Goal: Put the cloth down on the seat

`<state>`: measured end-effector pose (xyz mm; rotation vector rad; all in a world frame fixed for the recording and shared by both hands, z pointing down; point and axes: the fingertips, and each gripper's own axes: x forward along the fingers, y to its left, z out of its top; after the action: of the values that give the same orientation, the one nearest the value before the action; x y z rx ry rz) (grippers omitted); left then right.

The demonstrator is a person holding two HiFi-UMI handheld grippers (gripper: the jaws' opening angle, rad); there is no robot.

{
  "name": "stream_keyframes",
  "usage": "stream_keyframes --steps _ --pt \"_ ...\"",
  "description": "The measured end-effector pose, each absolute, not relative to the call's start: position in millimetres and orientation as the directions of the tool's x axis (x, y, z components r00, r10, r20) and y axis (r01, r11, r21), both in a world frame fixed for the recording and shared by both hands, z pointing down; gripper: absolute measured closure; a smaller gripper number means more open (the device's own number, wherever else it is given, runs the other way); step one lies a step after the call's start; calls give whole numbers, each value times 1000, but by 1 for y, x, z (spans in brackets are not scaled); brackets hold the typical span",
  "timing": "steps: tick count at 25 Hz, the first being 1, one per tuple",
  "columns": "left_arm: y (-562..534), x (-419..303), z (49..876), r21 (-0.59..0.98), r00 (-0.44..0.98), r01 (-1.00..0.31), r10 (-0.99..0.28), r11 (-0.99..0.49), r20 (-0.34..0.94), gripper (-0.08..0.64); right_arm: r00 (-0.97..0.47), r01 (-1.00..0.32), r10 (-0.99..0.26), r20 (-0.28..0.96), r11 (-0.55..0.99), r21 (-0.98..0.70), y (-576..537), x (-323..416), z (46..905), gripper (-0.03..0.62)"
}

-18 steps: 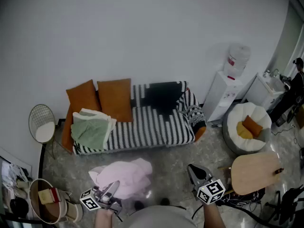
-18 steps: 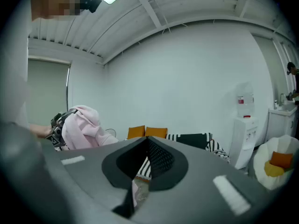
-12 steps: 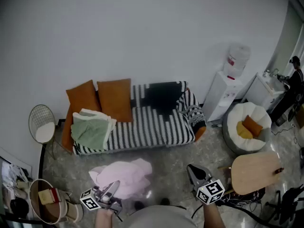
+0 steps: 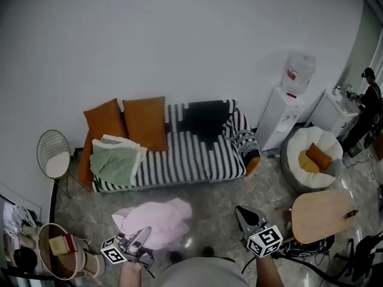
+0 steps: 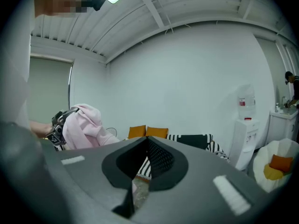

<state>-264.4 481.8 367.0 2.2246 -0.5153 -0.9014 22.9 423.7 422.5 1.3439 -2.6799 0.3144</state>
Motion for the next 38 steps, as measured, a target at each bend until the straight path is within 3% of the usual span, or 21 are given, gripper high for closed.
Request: stream_keyframes --steps 38 --pt "454 -153 373 697 620 -134 -609 -704 -496 454 -614 -789 -741 272 589 -175 396 162 467 589"
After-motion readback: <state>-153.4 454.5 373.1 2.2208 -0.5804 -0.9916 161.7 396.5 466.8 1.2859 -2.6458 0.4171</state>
